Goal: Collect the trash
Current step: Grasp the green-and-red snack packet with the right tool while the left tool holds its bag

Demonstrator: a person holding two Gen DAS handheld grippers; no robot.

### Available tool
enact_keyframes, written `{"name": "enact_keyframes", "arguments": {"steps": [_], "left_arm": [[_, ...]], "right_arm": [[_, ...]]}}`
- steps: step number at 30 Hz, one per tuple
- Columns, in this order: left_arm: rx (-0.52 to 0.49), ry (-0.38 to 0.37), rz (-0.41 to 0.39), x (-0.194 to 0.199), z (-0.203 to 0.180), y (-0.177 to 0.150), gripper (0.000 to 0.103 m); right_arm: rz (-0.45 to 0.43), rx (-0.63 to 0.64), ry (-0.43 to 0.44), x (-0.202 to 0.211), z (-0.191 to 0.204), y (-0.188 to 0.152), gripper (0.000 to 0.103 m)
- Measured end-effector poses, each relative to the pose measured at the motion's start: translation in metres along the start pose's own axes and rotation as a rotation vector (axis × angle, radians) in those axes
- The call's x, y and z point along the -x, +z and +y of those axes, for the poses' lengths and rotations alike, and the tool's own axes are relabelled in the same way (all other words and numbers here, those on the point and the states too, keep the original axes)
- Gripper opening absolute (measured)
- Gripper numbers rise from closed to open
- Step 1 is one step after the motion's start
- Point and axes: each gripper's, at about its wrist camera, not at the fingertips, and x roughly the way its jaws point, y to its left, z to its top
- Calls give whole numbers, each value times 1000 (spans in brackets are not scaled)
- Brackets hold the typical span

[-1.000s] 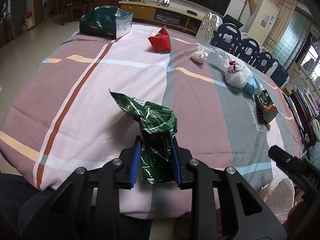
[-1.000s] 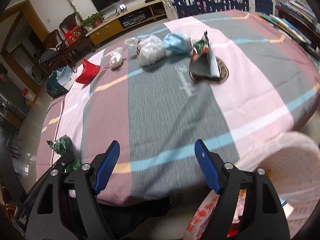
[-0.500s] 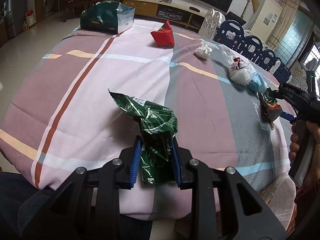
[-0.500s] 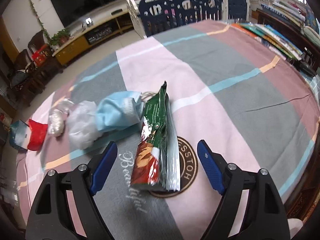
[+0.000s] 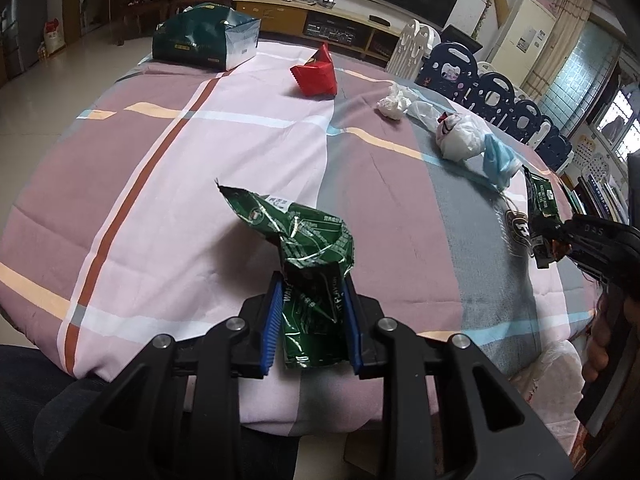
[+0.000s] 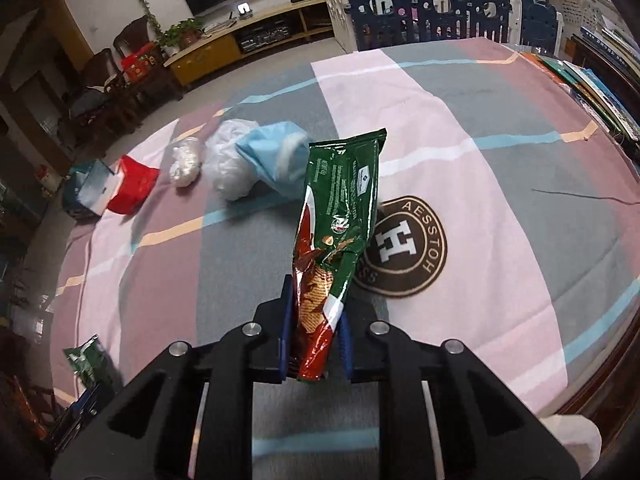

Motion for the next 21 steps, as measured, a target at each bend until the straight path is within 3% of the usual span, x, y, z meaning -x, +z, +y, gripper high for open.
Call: {"name": "enact_keyframes", "arguments": {"steps": [5, 9, 16, 21], "left_arm": [[3, -58, 6, 7, 1, -3, 28], [-10, -58, 3, 11, -2, -6, 28], [-14, -111, 29, 19, 1, -11, 27], [-44, -214, 56, 39, -14, -19, 27]], "right_arm": [[-48, -7, 85, 56, 1, -25, 20], [-71, -28, 121, 87, -4, -42, 20], [-107, -13, 145, 135, -7, -72, 20], [-132, 40, 105, 167, -20, -106, 20]]}}
